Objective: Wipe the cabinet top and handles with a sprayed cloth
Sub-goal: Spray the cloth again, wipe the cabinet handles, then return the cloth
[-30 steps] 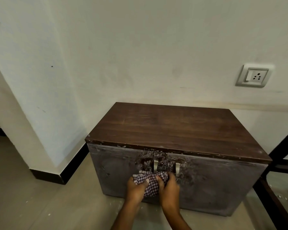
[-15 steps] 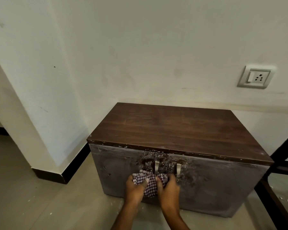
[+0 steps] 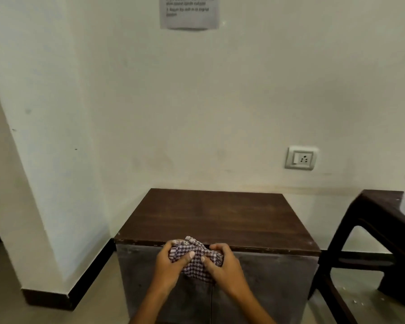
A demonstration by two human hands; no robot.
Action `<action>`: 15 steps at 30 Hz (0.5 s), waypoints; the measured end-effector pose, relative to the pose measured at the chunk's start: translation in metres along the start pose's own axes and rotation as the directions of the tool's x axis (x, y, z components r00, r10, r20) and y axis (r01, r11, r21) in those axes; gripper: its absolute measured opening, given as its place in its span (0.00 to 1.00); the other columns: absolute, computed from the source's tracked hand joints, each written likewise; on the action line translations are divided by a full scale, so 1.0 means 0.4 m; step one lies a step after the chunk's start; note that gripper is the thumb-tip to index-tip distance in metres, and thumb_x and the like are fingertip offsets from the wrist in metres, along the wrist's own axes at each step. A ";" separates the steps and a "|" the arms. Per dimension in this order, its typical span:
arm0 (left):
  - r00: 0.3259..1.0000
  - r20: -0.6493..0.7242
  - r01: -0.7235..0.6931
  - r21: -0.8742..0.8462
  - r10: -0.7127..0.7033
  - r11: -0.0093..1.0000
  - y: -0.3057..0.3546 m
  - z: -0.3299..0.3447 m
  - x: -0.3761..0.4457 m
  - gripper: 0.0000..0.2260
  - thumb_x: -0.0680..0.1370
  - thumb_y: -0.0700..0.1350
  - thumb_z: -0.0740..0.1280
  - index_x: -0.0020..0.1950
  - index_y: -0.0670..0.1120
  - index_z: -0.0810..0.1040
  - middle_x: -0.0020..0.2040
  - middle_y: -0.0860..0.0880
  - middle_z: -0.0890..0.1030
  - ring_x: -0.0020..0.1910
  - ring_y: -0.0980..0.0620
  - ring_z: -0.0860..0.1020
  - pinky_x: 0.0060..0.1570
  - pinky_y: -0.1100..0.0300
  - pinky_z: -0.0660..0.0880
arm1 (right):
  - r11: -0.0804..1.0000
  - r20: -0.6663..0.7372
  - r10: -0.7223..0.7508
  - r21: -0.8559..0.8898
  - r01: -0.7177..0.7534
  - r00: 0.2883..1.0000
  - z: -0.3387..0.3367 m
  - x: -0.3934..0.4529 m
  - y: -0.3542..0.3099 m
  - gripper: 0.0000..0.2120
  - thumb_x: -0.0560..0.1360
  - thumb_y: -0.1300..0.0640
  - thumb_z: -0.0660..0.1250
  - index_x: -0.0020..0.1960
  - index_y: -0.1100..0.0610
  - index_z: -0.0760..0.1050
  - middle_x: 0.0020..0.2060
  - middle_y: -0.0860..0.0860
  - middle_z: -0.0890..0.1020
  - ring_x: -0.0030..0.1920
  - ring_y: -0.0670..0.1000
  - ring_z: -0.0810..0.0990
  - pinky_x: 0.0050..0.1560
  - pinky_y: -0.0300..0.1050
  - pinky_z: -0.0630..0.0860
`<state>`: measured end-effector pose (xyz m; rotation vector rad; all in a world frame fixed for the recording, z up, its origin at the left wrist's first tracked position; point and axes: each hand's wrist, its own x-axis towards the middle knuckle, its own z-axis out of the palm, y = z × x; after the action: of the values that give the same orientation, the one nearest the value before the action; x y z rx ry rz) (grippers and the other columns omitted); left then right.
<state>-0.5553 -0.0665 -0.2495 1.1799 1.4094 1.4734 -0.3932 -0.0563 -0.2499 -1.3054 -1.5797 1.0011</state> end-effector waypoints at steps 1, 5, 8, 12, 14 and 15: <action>0.998 0.049 -0.030 0.032 0.029 0.999 0.030 0.000 0.004 0.13 0.69 0.38 0.76 0.50 0.46 0.78 0.45 0.47 0.84 0.45 0.49 0.82 0.42 0.58 0.81 | 0.999 0.075 -0.016 -0.047 0.020 0.997 -0.030 0.001 -0.028 0.15 0.73 0.51 0.71 0.58 0.51 0.73 0.51 0.47 0.80 0.48 0.40 0.79 0.41 0.30 0.77; 0.961 0.234 -0.180 0.133 0.146 0.975 0.150 0.023 0.003 0.13 0.68 0.43 0.77 0.49 0.49 0.78 0.45 0.50 0.84 0.45 0.53 0.83 0.44 0.57 0.81 | 0.966 0.205 -0.057 -0.237 0.106 0.977 -0.135 0.001 -0.127 0.21 0.70 0.44 0.72 0.58 0.53 0.76 0.51 0.48 0.83 0.49 0.43 0.82 0.46 0.35 0.78; 0.919 0.313 -0.285 0.111 0.238 0.952 0.239 0.063 -0.005 0.14 0.67 0.44 0.78 0.49 0.50 0.79 0.46 0.52 0.84 0.46 0.56 0.82 0.43 0.63 0.78 | 0.951 0.192 -0.080 -0.279 0.132 0.978 -0.205 -0.011 -0.191 0.20 0.71 0.45 0.71 0.58 0.53 0.74 0.51 0.49 0.82 0.48 0.45 0.82 0.43 0.34 0.77; 0.904 0.335 -0.285 0.013 0.265 0.958 0.328 0.123 -0.012 0.22 0.67 0.43 0.78 0.58 0.53 0.75 0.53 0.55 0.80 0.52 0.56 0.79 0.44 0.64 0.78 | 0.952 0.099 -0.152 -0.254 0.172 0.983 -0.279 -0.023 -0.261 0.16 0.74 0.51 0.70 0.59 0.55 0.73 0.51 0.50 0.82 0.48 0.45 0.81 0.42 0.31 0.77; 0.926 0.306 -0.212 -0.065 0.222 0.975 0.354 0.154 -0.001 0.30 0.67 0.44 0.78 0.64 0.54 0.69 0.57 0.55 0.74 0.56 0.56 0.76 0.52 0.60 0.77 | 0.960 0.027 -0.186 -0.209 0.187 0.982 -0.315 -0.019 -0.281 0.16 0.73 0.51 0.71 0.58 0.55 0.73 0.51 0.49 0.82 0.47 0.43 0.81 0.42 0.31 0.76; 0.931 0.316 -0.158 -0.095 0.180 0.983 0.366 0.169 0.003 0.32 0.67 0.46 0.77 0.67 0.54 0.65 0.58 0.54 0.72 0.57 0.54 0.75 0.56 0.55 0.76 | 0.964 -0.009 -0.197 -0.182 0.192 0.980 -0.330 -0.017 -0.287 0.17 0.73 0.51 0.72 0.58 0.56 0.73 0.51 0.49 0.82 0.48 0.44 0.81 0.44 0.33 0.77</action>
<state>-0.4807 -0.0600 -0.1066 1.4548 1.0481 1.3540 -0.3053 -0.0702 -0.0991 -1.2488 -1.7720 0.7301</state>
